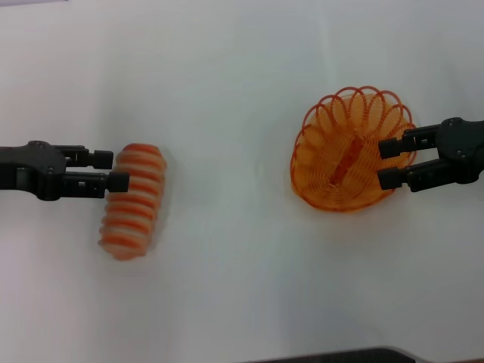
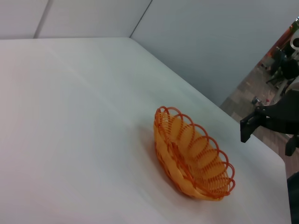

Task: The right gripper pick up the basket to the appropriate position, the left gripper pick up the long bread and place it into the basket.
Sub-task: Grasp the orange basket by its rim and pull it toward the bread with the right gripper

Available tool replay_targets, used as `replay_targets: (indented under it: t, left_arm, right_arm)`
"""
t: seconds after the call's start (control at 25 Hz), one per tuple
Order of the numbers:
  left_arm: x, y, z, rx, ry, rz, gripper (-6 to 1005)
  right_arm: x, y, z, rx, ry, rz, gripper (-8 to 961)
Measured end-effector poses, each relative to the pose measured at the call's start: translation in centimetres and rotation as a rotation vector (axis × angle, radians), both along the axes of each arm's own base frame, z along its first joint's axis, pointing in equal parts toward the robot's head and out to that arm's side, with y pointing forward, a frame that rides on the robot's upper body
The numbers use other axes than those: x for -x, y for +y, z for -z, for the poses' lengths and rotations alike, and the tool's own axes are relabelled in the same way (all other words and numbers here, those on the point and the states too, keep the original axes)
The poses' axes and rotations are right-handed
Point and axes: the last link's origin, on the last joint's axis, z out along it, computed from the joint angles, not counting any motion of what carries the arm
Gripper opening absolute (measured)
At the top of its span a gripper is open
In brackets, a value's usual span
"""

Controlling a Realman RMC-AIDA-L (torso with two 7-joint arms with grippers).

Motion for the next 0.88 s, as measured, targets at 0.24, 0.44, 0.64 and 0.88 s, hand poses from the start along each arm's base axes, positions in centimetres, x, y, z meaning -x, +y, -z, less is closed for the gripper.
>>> replay_targets:
  t: [0.24, 0.44, 0.64, 0.88]
  left_arm:
    - [0.1, -0.1, 0.0, 0.001, -0.001, -0.004, 745]
    - [0.2, -0.1, 0.0, -0.004, -0.001, -0.006, 745]
    - [0.2, -0.1, 0.0, -0.011, -0.002, -0.007, 745]
    - [0.2, 0.0, 0.0, -0.014, 0.000, -0.008, 745]
  right_arm:
    - [0.3, 0.4, -0.3, -0.025, 0.012, 0.000, 822]
    - [1.0, 3.7, -1.7, -0.190, 0.041, 0.081, 820]
    - [1.9, 8.1, -3.3, -0.338, 0.012, 0.210, 817]
    - [3.2, 11.8, -4.6, -0.356, -0.272, 0.297, 815]
